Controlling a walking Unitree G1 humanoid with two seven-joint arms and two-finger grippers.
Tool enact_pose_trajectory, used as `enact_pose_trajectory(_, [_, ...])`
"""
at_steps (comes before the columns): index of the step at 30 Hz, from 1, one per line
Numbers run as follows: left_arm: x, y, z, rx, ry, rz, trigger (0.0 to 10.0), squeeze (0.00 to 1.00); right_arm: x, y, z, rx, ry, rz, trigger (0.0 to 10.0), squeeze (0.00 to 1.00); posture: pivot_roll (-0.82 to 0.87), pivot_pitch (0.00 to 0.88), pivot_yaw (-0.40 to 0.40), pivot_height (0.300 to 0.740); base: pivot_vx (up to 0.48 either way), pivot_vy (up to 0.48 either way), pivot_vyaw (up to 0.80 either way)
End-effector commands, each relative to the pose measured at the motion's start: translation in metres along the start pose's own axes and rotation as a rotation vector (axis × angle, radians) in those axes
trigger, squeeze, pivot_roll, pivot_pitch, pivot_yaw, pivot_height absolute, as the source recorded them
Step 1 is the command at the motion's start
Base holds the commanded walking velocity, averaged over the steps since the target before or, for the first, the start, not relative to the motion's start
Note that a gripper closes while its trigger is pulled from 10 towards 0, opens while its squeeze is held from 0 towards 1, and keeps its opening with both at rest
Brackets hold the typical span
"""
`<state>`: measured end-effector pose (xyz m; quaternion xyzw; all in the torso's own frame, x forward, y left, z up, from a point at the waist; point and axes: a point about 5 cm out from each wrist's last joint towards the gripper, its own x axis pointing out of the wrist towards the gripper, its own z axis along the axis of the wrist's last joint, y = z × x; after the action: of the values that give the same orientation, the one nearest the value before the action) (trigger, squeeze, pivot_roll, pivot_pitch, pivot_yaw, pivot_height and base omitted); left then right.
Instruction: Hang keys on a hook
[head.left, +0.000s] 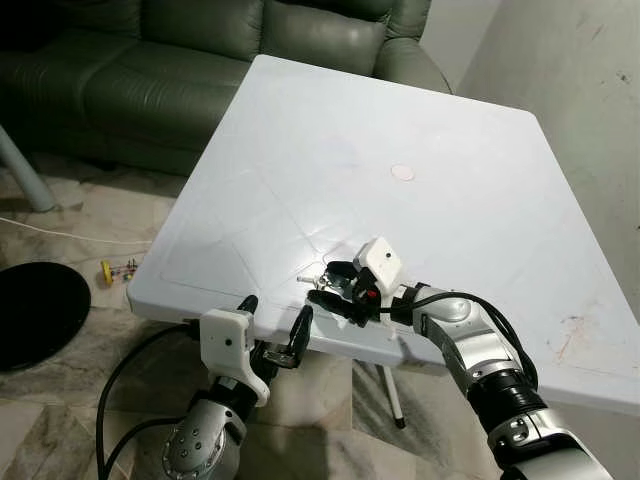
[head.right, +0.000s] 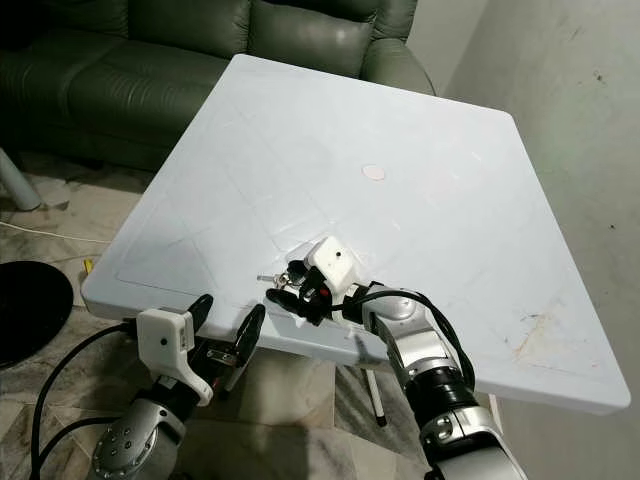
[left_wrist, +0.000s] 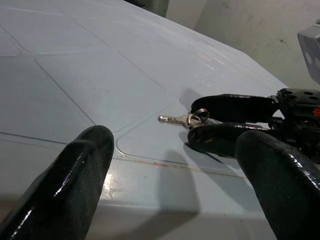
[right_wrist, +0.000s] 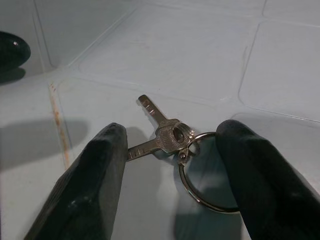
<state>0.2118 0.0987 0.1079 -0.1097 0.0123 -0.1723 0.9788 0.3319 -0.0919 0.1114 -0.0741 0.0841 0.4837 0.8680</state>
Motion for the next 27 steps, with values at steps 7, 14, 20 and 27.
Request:
enact_pose_trajectory(7, [0.0007, -0.0049, 0.0022, -0.006, -0.002, -0.008, 10.0, 0.0, -0.0041, -0.0056, 0.0014, 0.018, -0.006, -0.021, 0.0, 0.0, 0.09, 0.161, -0.17, 0.74, 0.0, 0.0, 0.0])
enact_pose_trajectory(14, [0.0015, -0.0046, 0.0024, -0.005, -0.003, -0.008, 10.0, 0.0, -0.0039, -0.0069, 0.0041, 0.025, -0.024, -0.025, 0.0, 0.0, 0.09, 0.159, -0.17, 0.74, 0.0, 0.0, 0.0])
enact_pose_trajectory(20, [0.0028, -0.005, 0.0026, -0.005, -0.004, -0.01, 10.0, 0.0, -0.0032, -0.0086, 0.0076, 0.037, -0.048, -0.033, 0.0, 0.0, 0.09, 0.155, -0.169, 0.74, 0.0, 0.0, 0.0])
enact_pose_trajectory(27, [0.0034, -0.0053, 0.0032, -0.008, -0.008, -0.01, 10.0, 0.0, -0.0027, -0.009, 0.008, 0.027, -0.05, -0.042, 0.0, 0.0, 0.1, 0.153, -0.172, 0.74, 0.0, 0.0, 0.0])
